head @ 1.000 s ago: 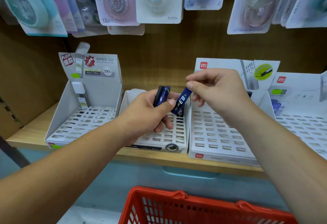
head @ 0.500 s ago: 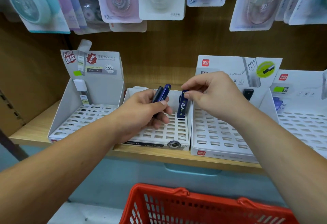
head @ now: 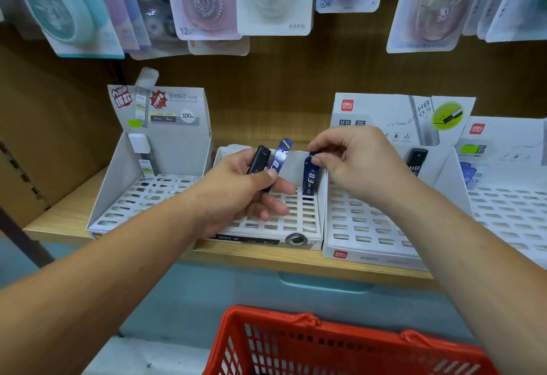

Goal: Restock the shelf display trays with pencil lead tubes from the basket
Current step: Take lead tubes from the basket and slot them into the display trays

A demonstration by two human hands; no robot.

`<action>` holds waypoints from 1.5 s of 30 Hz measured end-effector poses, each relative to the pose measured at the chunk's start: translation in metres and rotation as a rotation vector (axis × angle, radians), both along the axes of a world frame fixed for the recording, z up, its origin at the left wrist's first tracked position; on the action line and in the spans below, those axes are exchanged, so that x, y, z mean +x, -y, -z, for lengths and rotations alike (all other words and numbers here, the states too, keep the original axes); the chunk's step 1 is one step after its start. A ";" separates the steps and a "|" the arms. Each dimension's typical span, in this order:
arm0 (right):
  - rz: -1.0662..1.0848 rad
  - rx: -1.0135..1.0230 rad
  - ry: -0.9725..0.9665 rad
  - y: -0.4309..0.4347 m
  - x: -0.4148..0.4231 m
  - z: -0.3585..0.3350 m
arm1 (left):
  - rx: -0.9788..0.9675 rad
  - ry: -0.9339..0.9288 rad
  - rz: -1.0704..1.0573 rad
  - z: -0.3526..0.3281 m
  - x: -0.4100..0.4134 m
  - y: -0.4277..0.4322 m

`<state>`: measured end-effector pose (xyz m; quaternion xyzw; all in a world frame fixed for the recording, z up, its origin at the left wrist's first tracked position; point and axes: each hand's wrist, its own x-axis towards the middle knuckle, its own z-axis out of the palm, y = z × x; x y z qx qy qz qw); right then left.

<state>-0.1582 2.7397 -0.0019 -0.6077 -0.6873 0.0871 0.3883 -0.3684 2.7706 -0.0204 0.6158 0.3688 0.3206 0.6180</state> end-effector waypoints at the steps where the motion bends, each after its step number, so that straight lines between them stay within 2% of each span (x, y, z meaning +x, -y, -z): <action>1: 0.002 0.009 0.042 0.000 -0.001 0.002 | -0.012 0.002 0.013 0.000 -0.001 0.000; 4: -0.008 0.036 0.156 -0.002 -0.002 0.009 | -0.024 0.023 0.030 0.000 -0.002 0.001; 7: 0.006 0.058 0.139 -0.004 0.001 0.011 | -0.037 0.040 0.033 0.000 -0.004 0.000; 10: 0.002 0.115 -0.065 0.001 0.001 0.004 | -0.035 0.034 0.058 0.000 -0.005 0.001; 14: -0.123 0.013 -0.349 0.008 -0.003 -0.010 | -0.010 0.038 0.103 -0.003 -0.002 0.003; 19: -0.110 -0.017 -0.441 0.011 -0.004 -0.016 | 0.018 -0.018 0.054 -0.007 0.002 0.005; 21: -0.098 -0.012 -0.375 0.012 0.000 -0.018 | 0.067 -0.088 -0.060 -0.007 0.002 0.006; 23: -0.079 -0.026 -0.181 0.013 0.003 -0.020 | 0.132 -0.177 -0.167 -0.007 0.000 0.004; 26: -0.052 -0.071 0.000 0.014 0.002 -0.017 | 0.048 -0.178 -0.157 -0.007 -0.002 0.000; 28: -0.052 -0.095 0.009 0.014 -0.001 -0.012 | -0.035 -0.124 -0.120 -0.009 -0.001 -0.001; 30: -0.053 -0.105 0.023 0.012 -0.003 -0.010 | -0.041 -0.119 -0.093 -0.011 -0.001 0.000; 37: -0.033 -0.091 0.073 0.010 -0.002 -0.010 | 0.144 -0.219 -0.018 -0.011 0.000 0.003; 41: -0.011 -0.090 0.097 0.013 -0.001 -0.010 | 0.232 -0.235 -0.079 -0.010 -0.002 0.002; 45: -0.068 -0.123 0.205 0.011 -0.003 -0.005 | 0.298 -0.190 -0.169 -0.008 -0.003 -0.001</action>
